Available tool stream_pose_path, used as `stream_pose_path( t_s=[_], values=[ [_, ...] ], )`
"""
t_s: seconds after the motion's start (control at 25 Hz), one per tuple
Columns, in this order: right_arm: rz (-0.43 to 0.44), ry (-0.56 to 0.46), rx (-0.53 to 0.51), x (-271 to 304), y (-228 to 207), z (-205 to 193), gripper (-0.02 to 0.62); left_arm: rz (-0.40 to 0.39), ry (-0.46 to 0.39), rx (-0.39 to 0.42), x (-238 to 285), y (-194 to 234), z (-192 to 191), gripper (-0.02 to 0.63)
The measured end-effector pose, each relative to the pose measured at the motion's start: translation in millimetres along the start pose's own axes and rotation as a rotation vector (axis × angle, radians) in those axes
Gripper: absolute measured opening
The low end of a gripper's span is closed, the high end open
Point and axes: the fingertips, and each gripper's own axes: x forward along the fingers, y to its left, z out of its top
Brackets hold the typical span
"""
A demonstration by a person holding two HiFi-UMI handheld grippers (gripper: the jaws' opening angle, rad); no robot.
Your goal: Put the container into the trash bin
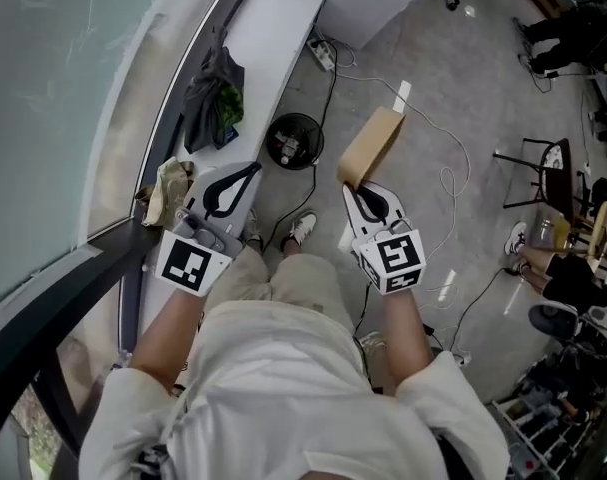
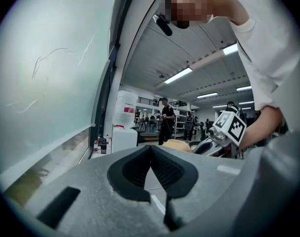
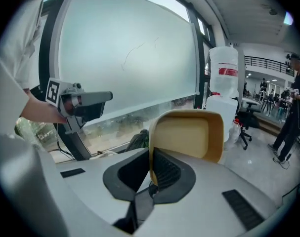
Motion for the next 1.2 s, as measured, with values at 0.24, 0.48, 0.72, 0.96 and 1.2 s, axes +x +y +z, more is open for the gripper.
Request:
stream_pose_path(
  t_s=[0.24, 0.48, 0.72, 0.96, 1.2],
  values=[
    [0.022, 0.122, -0.084, 61, 4, -50, 0.018, 0.001, 0.035, -0.030, 15, 19, -48, 0.015],
    [0.068, 0.195, -0.096, 114, 10, -98, 0.018, -0.009, 0.078, -0.083, 26, 23, -102, 0.015],
    [0.115, 0.271, -0.093, 168, 9, -157, 0.018, -0.022, 0.106, -0.130, 44, 27, -150, 0.015],
    [0.144, 0.304, -0.078, 215, 3, -204, 0.018, -0.007, 0.133, -0.155, 59, 36, -189, 0.015],
    [0.178, 0.337, -0.080, 248, -2, -231, 0.018, 0.023, 0.139, -0.161, 72, 42, -208, 0.015]
  ],
)
